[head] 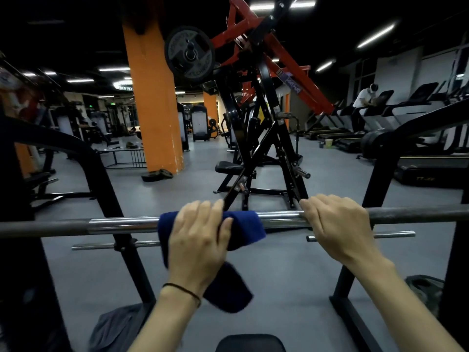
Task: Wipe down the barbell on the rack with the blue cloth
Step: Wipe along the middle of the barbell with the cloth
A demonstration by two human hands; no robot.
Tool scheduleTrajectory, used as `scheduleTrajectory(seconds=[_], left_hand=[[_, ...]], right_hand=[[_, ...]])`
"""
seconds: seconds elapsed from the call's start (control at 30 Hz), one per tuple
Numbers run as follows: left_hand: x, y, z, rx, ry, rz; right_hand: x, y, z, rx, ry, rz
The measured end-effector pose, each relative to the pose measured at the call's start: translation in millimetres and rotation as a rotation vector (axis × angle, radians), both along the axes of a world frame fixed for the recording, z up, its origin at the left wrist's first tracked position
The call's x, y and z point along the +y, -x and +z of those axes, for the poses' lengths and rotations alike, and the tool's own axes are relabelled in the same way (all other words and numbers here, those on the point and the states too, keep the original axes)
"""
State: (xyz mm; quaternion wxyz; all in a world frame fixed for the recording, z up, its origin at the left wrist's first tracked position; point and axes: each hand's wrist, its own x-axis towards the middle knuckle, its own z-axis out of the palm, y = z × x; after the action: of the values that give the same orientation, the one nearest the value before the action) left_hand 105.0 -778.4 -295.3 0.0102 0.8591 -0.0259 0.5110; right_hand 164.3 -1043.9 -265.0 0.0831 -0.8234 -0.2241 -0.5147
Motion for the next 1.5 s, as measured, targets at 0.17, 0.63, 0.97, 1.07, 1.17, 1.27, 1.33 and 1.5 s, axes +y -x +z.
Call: scheduleTrajectory(seconds=[0.17, 0.63, 0.97, 1.07, 1.17, 1.27, 1.33, 1.5], left_hand=[[24, 7, 0, -0.070, 0.115, 0.064], [3, 4, -6, 0.025, -0.030, -0.027], [-98, -14, -2, 0.027, 0.050, -0.130], [-68, -6, 1, 0.057, -0.030, -0.114], [-6, 5, -2, -0.012, 0.014, -0.020], [22, 12, -2, -0.023, 0.082, 0.065], [-2, 4, -1, -0.042, 0.138, 0.060], [-116, -21, -4, 0.011, -0.004, -0.157]], right_hand=[[1, 1, -29, -0.084, 0.071, 0.011], [-2, 0, -41, -0.183, 0.036, -0.030], [9, -9, -46, -0.239, -0.065, -0.021], [5, -10, -44, -0.254, -0.051, -0.011], [4, -12, -41, -0.269, -0.053, -0.014], [2, -15, -40, -0.301, -0.001, -0.018], [0, -17, -37, -0.313, 0.049, -0.015], [-4, -22, -25, -0.347, 0.122, 0.027]])
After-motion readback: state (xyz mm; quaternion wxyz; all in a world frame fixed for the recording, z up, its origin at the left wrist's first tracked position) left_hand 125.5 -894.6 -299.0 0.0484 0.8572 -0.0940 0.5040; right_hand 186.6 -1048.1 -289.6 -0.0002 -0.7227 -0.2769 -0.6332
